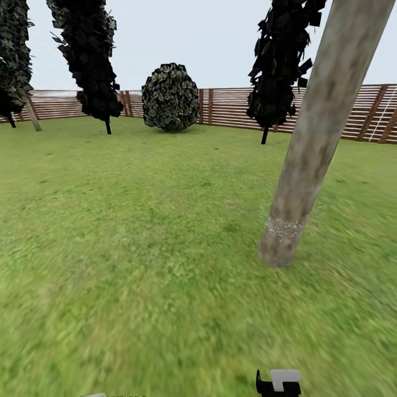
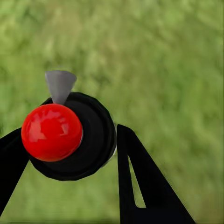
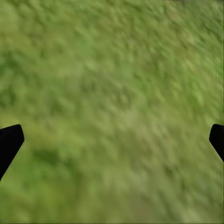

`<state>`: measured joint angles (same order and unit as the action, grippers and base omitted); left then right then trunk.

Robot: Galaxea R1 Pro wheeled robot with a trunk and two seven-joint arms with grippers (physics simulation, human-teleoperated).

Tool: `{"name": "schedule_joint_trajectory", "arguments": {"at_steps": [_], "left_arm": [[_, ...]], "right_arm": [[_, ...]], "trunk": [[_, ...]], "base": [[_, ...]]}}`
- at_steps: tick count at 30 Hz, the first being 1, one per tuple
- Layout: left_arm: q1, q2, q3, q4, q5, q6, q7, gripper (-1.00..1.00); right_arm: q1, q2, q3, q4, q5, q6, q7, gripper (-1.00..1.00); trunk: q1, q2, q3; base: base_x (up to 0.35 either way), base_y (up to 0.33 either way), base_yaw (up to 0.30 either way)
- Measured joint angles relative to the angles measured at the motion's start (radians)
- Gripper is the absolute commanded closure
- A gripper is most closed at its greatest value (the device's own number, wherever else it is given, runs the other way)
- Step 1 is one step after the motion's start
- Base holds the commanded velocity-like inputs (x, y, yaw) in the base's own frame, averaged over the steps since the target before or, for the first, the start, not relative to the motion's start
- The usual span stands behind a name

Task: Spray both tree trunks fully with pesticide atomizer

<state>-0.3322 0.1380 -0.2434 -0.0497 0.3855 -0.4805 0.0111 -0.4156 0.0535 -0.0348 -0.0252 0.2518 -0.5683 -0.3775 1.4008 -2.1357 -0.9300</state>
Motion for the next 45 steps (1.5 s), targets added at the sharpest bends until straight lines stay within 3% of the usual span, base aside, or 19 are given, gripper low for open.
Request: {"name": "schedule_joint_trajectory", "arguments": {"at_steps": [45], "left_arm": [[0.000,0.001,-0.001,0.000,0.003,0.000,0.019,1.00]], "right_arm": [[0.000,-0.002,0.000,0.000,0.000,0.001,-0.002,-1.00]], "trunk": [[0.000,0.000,0.042]], "base": [[0.000,0.000,0.229]]}}
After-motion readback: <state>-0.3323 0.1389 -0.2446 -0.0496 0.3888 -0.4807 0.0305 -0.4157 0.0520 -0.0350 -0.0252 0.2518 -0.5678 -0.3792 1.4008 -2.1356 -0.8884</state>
